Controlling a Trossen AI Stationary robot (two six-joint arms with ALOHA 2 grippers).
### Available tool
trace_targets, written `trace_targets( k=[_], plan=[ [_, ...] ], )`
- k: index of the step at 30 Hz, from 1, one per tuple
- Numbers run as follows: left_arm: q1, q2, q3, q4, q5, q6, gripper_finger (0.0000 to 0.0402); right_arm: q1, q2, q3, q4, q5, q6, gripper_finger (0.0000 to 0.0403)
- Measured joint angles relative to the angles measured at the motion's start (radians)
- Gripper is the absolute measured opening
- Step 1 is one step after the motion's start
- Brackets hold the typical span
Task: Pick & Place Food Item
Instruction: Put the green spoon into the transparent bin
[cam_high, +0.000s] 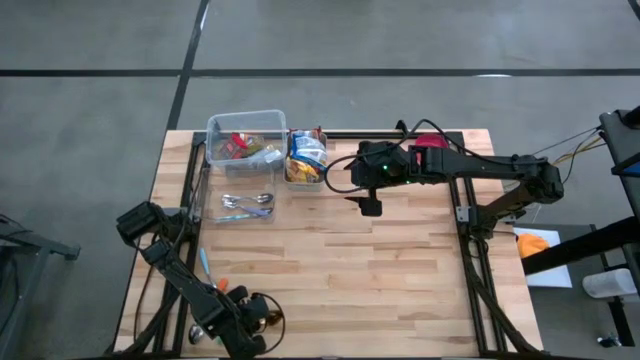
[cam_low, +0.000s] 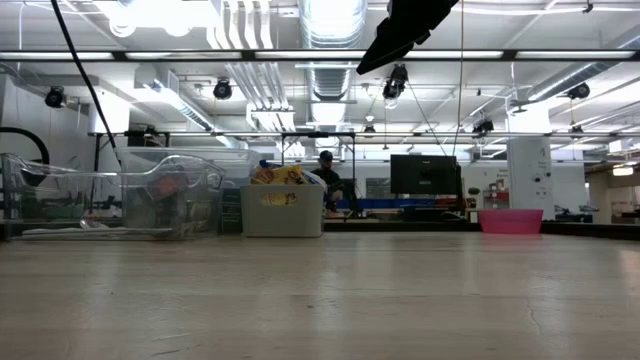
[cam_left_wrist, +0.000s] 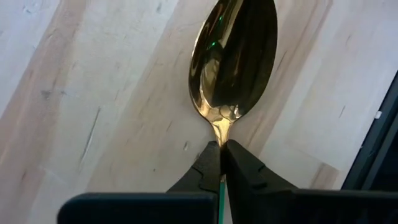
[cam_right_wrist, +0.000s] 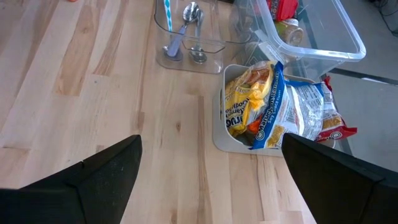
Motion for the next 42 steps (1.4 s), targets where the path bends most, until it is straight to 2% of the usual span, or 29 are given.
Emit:
trace_targets(
  k=[10, 17, 21, 30, 35, 42],
  plan=[
    [0.023, -0.069, 0.033, -0.007, -0.035, 0.013, 0.0004, 0.0, 0.0, 0.0, 0.0, 0.0, 0.0, 0.0384],
    [0.059, -0.171, 0.036, -0.009, -0.159, 0.088, 0.0003, 0.0, 0.0, 0.0, 0.0, 0.0, 0.0, 0.0384],
    [0.092, -0.23, 0.036, -0.01, -0.259, 0.182, 0.0003, 0.0, 0.0, 0.0, 0.0, 0.0, 0.0, 0.0384],
    [0.199, -0.367, 0.036, -0.093, -0.444, 0.504, 0.0003, 0.0, 0.0, 0.0, 0.0, 0.0, 0.0, 0.0384],
    [0.275, -0.446, 0.033, -0.096, -0.452, 0.654, 0.0003, 0.0, 0.0, 0.0, 0.0, 0.0, 0.0, 0.0384],
    [0.325, -0.495, 0.031, -0.131, -0.451, 0.658, 0.0003, 0.0, 0.0, 0.0, 0.0, 0.0, 0.0, 0.0384]
  ],
)
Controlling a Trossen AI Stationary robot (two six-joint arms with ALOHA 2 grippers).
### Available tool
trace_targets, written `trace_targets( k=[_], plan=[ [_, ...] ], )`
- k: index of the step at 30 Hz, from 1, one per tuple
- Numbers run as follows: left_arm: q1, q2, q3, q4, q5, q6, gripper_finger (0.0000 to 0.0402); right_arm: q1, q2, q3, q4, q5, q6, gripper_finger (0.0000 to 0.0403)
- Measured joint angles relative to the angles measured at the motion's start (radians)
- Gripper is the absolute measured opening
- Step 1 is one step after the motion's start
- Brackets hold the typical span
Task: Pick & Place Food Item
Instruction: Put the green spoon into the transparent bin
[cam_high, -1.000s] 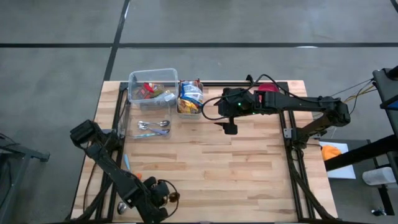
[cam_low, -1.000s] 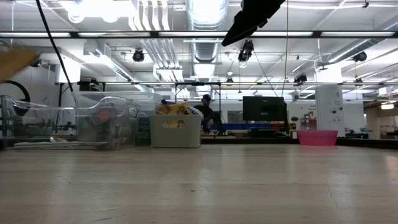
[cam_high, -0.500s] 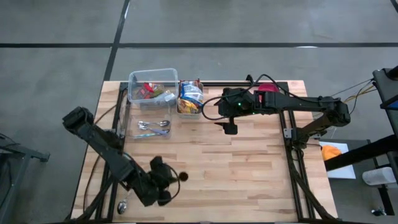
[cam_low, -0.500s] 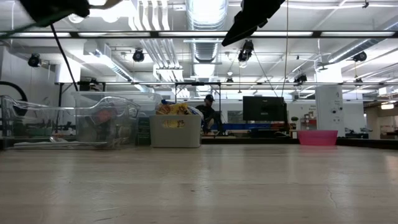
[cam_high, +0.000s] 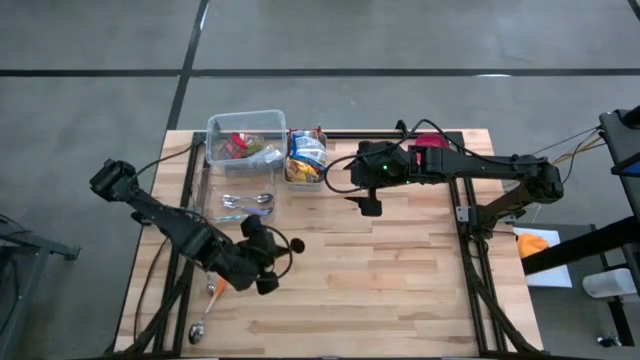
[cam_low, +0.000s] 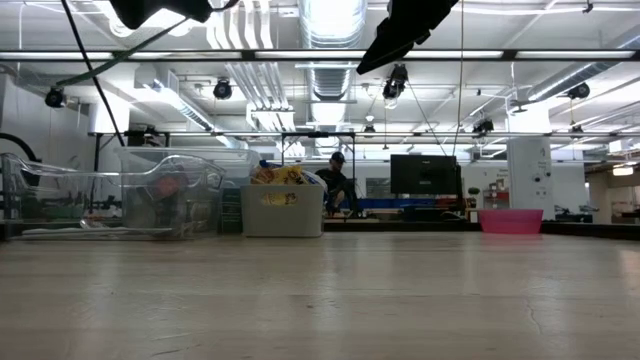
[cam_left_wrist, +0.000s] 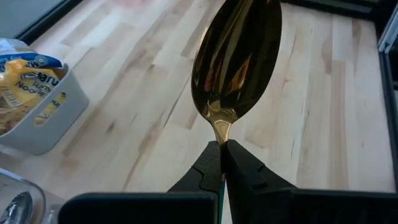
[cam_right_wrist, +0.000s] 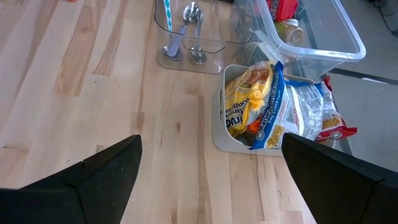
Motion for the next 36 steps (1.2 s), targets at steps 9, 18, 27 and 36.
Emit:
trace_targets(
  k=[9, 18, 27, 36],
  plan=[
    [0.006, -0.069, 0.0, -0.089, -0.031, 0.019, 0.0003, 0.0, 0.0, 0.0, 0.0, 0.0, 0.0, 0.0384],
    [0.007, -0.144, 0.0, -0.469, -0.03, 0.1, 0.0003, 0.0, 0.0, 0.0, 0.0, 0.0, 0.0, 0.0384],
    [0.01, -0.176, -0.002, -0.718, -0.08, -0.041, 0.0003, 0.0, 0.0, 0.0, 0.0, 0.0, 0.0, 0.0384],
    [0.066, -0.18, -0.09, -0.708, -0.251, -0.105, 0.0003, 0.0, 0.0, 0.0, 0.0, 0.0, 0.0, 0.0384]
  ],
)
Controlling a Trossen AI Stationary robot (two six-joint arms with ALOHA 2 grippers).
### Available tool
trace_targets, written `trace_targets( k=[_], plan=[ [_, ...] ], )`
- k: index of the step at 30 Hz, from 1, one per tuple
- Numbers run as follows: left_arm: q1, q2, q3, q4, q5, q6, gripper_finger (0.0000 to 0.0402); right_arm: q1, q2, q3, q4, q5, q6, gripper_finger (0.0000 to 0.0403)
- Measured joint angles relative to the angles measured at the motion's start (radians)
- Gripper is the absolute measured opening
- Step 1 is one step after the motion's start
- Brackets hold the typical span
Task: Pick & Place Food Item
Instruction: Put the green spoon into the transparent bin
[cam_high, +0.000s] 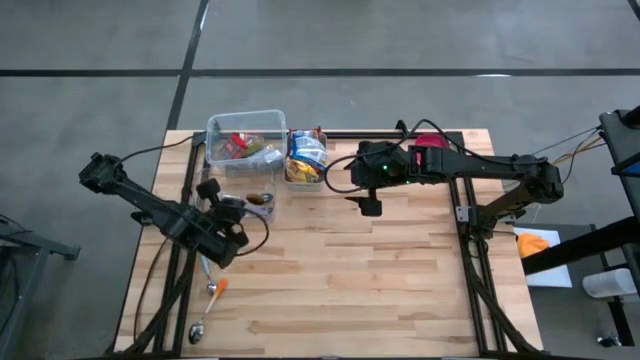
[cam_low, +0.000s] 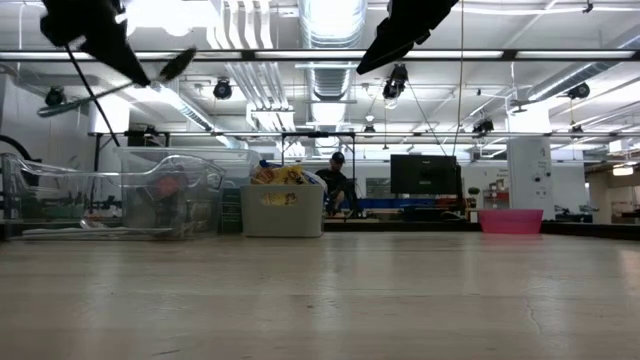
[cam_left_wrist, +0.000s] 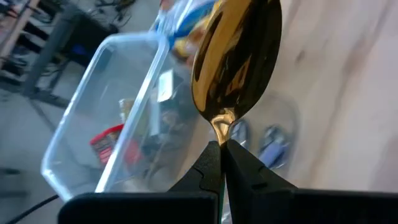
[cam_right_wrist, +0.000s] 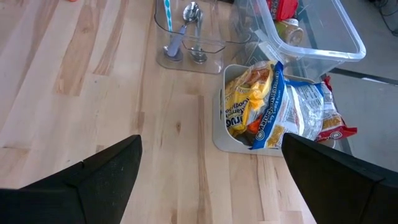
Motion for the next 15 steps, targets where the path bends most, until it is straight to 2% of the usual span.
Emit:
trace_targets(
  k=[5, 8, 12, 15],
  plan=[
    [0.139, -0.007, -0.071, 0.05, 0.008, 0.133, 0.0003, 0.0, 0.0, 0.0, 0.0, 0.0, 0.0, 0.0384],
    [0.256, -0.012, -0.089, 0.128, 0.076, 0.253, 0.0003, 0.0, 0.0, 0.0, 0.0, 0.0, 0.0, 0.0384],
    [0.44, -0.015, -0.09, 0.238, 0.321, 0.405, 0.0003, 0.0, 0.0, 0.0, 0.0, 0.0, 0.0, 0.0384],
    [0.57, -0.015, -0.097, 0.245, 0.49, 0.505, 0.0003, 0.0, 0.0, 0.0, 0.0, 0.0, 0.0, 0.0384]
  ],
)
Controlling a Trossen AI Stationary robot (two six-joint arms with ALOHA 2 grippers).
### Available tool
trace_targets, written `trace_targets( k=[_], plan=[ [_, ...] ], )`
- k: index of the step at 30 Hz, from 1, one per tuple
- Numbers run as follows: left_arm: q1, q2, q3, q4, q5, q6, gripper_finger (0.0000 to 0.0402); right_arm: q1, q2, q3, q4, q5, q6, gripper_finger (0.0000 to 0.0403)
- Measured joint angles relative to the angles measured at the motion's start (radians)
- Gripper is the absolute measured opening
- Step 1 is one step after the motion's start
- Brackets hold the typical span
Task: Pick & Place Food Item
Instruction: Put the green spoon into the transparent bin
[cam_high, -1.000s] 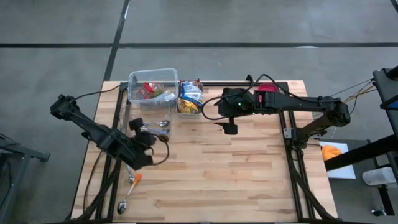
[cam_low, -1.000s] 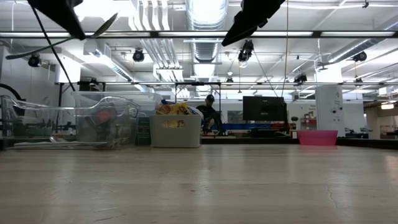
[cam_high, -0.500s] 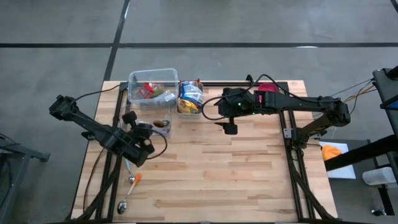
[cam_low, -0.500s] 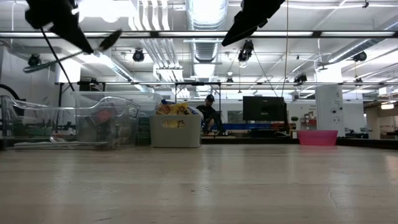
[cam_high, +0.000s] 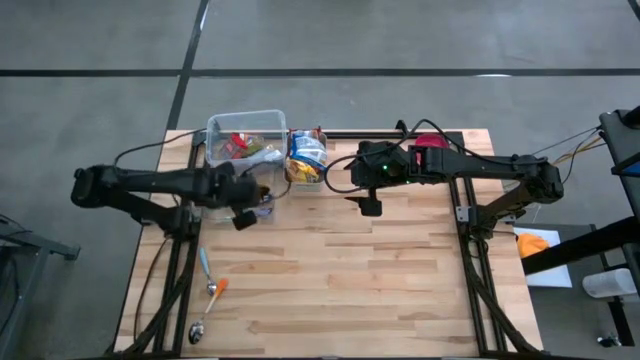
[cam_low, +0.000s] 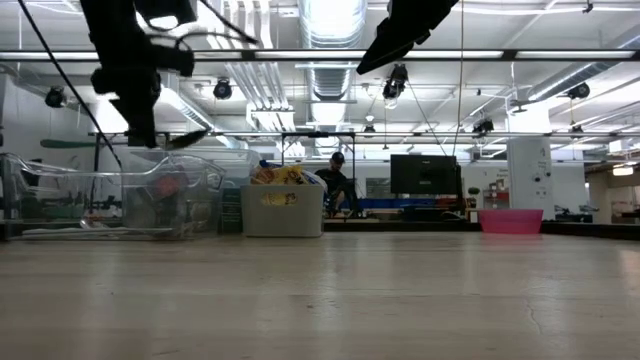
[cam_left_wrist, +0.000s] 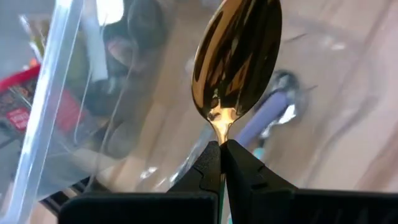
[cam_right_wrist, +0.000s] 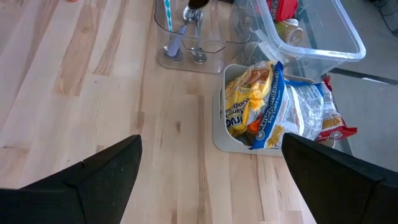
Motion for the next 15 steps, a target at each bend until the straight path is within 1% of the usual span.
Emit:
trace_targets(
  k=[1, 4, 8, 10, 13, 15],
  plan=[
    [0.035, 0.0, -0.011, 0.004, 0.012, 0.032, 0.0003, 0.0, 0.0, 0.0, 0.0, 0.0, 0.0, 0.0384],
    [0.124, 0.0, -0.062, 0.043, 0.004, 0.092, 0.0003, 0.0, 0.0, 0.0, 0.0, 0.0, 0.0, 0.0384],
    [0.199, 0.0, -0.148, 0.149, 0.01, 0.164, 0.0003, 0.0, 0.0, 0.0, 0.0, 0.0, 0.0, 0.0384],
    [0.226, 0.001, -0.15, 0.169, 0.052, 0.191, 0.0003, 0.0, 0.0, 0.0, 0.0, 0.0, 0.0, 0.0384],
    [0.237, 0.0, -0.142, 0.182, 0.137, 0.161, 0.0003, 0.0, 0.0, 0.0, 0.0, 0.0, 0.0, 0.0384],
    [0.236, 0.0, -0.133, 0.18, 0.167, 0.154, 0.0003, 0.0, 0.0, 0.0, -0.001, 0.0, 0.0, 0.0384]
  ],
)
